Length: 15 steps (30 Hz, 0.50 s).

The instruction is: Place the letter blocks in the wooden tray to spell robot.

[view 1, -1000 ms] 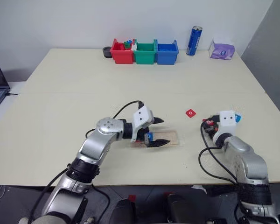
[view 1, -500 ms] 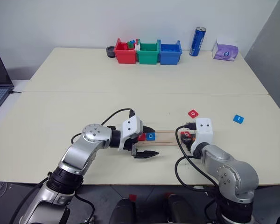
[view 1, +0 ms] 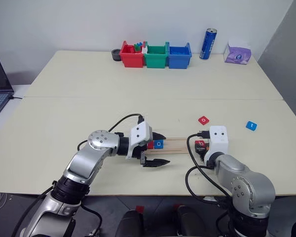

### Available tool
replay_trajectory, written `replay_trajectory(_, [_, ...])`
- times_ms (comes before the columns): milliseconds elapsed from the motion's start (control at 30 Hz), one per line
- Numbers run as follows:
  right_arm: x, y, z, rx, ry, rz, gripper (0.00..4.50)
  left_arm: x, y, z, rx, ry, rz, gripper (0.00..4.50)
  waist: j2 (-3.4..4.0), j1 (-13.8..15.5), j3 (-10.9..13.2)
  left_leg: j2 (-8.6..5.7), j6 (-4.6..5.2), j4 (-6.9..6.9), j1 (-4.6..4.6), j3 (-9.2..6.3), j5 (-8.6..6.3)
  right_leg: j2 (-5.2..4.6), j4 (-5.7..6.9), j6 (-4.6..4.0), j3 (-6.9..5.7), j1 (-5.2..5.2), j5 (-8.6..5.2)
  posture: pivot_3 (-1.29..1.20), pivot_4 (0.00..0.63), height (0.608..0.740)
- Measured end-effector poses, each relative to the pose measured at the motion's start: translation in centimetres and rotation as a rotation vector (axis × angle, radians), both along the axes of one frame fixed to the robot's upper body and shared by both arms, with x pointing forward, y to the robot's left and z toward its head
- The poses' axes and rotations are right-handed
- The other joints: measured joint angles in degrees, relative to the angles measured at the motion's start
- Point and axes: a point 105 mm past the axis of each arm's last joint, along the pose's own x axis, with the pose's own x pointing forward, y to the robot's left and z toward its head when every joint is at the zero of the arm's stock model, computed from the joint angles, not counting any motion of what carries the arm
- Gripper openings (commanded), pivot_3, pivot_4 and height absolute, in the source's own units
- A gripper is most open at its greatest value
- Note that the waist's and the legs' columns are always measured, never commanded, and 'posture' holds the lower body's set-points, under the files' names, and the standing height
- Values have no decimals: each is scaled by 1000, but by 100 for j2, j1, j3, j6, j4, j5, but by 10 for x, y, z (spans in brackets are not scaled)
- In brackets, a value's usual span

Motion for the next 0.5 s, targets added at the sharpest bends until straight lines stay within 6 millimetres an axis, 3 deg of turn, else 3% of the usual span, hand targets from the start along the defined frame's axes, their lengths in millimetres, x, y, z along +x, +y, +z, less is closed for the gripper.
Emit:
replay_trajectory(33, [0, 0, 0, 0, -1, -2, 1459, 0, 0, 0, -1, 0, 0, 4500, 0, 0, 0, 0, 0, 0, 0, 0, 0, 0, 0, 0, 0, 0, 0, 0, 150, 740])
replay_trajectory(67, [0, 0, 0, 0, -1, -3, 2176, 0, 0, 0, -3, 0, 0, 4500, 0, 0, 0, 0, 0, 0, 0, 0, 0, 0, 0, 0, 0, 0, 0, 0, 150, 740])
replay_trajectory(300, [0, 1, -3, 15, 2, 11, 4465, 4, -1, 1, -8, -3, 2, 4500, 0, -1, 0, 0, 0, 0, 0, 0, 0, 0, 0, 8, -1, 0, -5, 0, 150, 740])
replay_trajectory(500, [-3, -23, 14, -5, -56, -18, 4465, 4, -2, 1, -13, -4, 2, 4500, 0, -5, 1, 0, 0, -1, -2, 1, 0, 0, -1, 8, -1, -3, -5, 0, 150, 740])
